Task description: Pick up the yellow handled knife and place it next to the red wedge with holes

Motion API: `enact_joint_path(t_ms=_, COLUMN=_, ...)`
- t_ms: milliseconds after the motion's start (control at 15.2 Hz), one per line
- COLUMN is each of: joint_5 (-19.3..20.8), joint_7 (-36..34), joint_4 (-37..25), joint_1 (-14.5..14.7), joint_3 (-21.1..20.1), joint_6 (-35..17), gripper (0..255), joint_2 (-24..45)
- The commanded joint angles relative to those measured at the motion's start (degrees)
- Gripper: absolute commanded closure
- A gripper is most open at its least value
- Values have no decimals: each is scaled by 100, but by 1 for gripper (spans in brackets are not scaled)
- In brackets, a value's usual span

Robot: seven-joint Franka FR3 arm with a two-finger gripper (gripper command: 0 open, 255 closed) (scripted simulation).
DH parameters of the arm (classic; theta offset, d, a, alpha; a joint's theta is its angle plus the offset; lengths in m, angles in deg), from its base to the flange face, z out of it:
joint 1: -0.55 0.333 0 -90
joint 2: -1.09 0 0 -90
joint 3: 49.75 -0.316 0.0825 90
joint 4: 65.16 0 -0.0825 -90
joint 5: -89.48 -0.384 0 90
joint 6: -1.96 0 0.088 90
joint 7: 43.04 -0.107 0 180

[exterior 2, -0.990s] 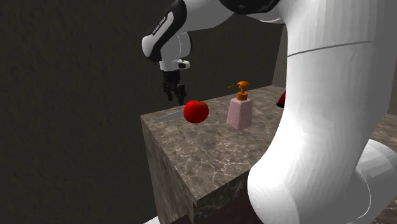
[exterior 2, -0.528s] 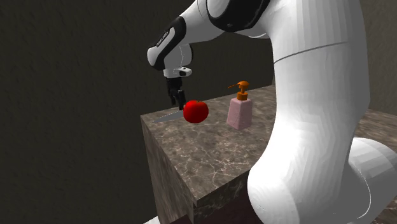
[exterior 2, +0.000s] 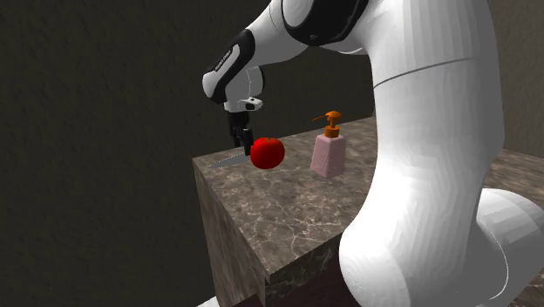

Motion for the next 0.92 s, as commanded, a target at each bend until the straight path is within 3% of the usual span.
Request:
enact_joint_path(t_ms=0, joint_5=18, joint_7=-7, joint_4=43, joint_1=-20, joint_3=33, joint_6=19, gripper=0, joint_2=59)
enact_joint_path(t_ms=132, joint_5=19, joint_7=-7, joint_4=43, joint_1=-22, joint_3=31, joint_6=19, gripper=0, joint_2=59)
enact_joint_path(t_ms=198, joint_5=17, joint_7=-2, joint_4=2, joint_1=-20, joint_3=30, joint_6=57, gripper=255, joint_2=62)
enact_joint_path(t_ms=726, joint_5=27, joint_7=-43, joint_4=109, joint_1=-2, joint_3=23, joint_6=-22, gripper=255, joint_2=38)
enact_joint_path(t_ms=792, joint_5=21, joint_7=-44, joint_4=5, joint_1=29, joint_3=-15, joint_6=-251, gripper=255, joint_2=6)
enact_joint_path(t_ms=858, joint_5=21, joint_7=-44, joint_4=5, joint_1=29, joint_3=-16, joint_6=-251, gripper=0, joint_2=6)
